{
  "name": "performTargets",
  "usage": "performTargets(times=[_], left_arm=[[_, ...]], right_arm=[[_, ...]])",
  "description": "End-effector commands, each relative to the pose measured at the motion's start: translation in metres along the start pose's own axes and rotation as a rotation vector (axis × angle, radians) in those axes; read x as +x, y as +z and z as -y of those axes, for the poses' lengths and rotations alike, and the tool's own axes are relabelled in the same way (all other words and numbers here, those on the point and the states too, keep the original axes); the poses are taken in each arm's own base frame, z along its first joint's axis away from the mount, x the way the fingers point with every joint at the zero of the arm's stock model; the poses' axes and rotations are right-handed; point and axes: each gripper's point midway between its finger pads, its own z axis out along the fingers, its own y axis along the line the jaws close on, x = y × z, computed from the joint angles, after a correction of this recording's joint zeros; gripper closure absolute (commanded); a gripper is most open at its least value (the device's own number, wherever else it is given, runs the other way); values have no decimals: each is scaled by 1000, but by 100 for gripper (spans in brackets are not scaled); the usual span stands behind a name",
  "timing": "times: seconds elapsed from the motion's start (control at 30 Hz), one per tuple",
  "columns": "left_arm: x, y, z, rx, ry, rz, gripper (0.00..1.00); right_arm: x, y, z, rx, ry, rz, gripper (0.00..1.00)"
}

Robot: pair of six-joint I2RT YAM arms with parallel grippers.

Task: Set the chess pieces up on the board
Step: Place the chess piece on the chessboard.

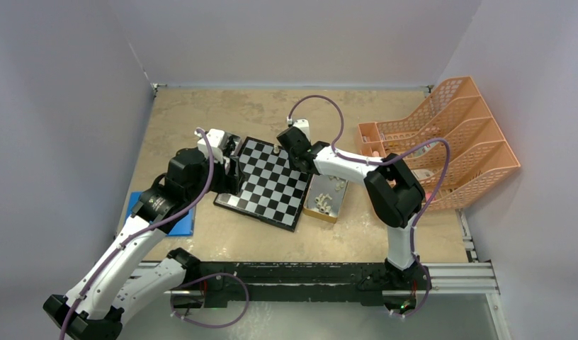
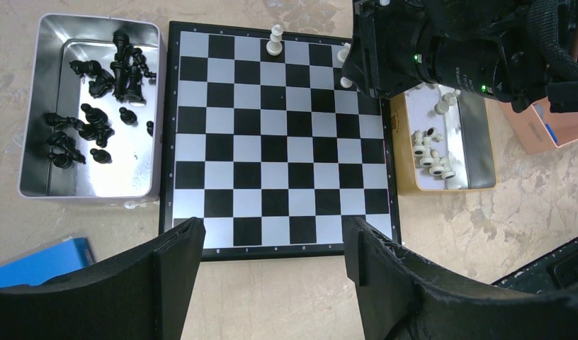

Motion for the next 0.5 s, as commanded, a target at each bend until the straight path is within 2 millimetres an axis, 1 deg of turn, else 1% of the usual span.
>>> performTargets(times=[0.0, 0.1, 0.2, 0.33, 0.47], left_arm=[[-8, 0, 2, 13, 5, 37, 28], [-8, 0, 2, 13, 4, 35, 28], [-7, 0, 2, 13, 0, 32, 28], [-7, -1, 3, 14, -4, 34, 28], [-7, -1, 3, 16, -5, 36, 28]], right_arm=[[-43, -29, -9, -50, 36, 97, 76], [-48, -41, -9, -74, 47, 109, 76], [-48, -55, -10, -113, 51, 105, 76], [-45, -69, 5, -91, 64, 122, 75], [-36, -78, 22, -63, 80, 118, 75]])
